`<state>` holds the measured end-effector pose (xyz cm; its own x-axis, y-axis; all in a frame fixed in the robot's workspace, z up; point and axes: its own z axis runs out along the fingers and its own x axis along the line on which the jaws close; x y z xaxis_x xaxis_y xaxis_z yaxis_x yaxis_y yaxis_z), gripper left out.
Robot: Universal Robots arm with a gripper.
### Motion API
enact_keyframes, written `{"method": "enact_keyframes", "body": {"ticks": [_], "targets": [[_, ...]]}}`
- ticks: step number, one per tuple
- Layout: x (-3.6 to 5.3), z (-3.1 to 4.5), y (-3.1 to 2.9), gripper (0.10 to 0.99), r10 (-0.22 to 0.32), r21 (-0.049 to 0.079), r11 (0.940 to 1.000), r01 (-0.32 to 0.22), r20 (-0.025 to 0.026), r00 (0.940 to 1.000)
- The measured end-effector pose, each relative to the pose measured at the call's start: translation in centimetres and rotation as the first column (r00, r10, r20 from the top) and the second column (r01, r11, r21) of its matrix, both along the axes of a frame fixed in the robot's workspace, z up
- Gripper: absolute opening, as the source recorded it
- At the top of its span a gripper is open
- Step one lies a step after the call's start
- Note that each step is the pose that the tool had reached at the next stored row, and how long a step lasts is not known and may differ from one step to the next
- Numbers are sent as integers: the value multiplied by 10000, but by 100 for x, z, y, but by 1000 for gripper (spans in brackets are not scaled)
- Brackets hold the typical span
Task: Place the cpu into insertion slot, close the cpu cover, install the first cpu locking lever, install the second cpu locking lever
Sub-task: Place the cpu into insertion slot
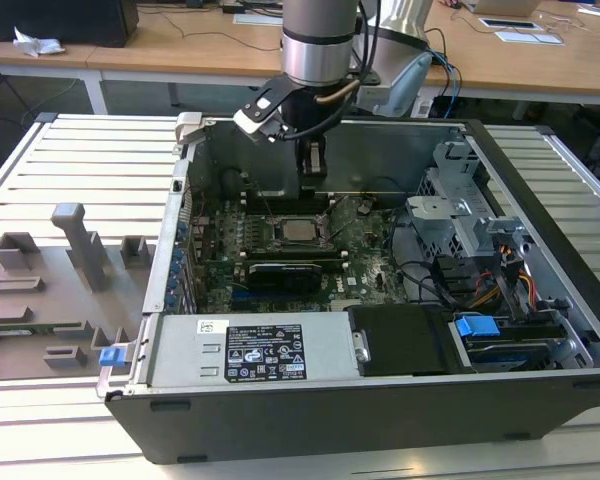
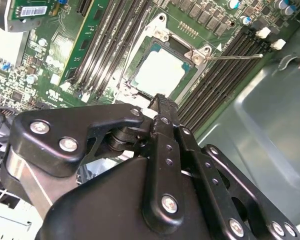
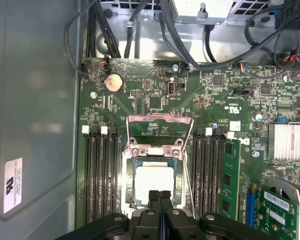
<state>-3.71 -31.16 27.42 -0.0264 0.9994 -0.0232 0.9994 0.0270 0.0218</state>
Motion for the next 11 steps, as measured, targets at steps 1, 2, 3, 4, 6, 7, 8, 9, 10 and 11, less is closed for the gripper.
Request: {"method": "enact_keyframes", "body": {"ticks": [1,2,3,4,6,7,8,9,10,11], "targets": [[0,34,0,106,0,0,10000,0,0,10000],[0,71,0,106,0,0,10000,0,0,10000],[0,110,0,106,0,0,10000,0,1,10000],[0,138,0,106,0,0,10000,0,0,10000],[0,193,0,106,0,0,10000,0,0,10000],[0,227,0,106,0,0,10000,0,0,10000],[0,246,0,106,0,0,10000,0,0,10000],[0,266,0,106,0,1,10000,0,0,10000],[0,289,0,106,0,0,10000,0,1,10000],[0,328,0,106,0,1,10000,0,0,10000]]}}
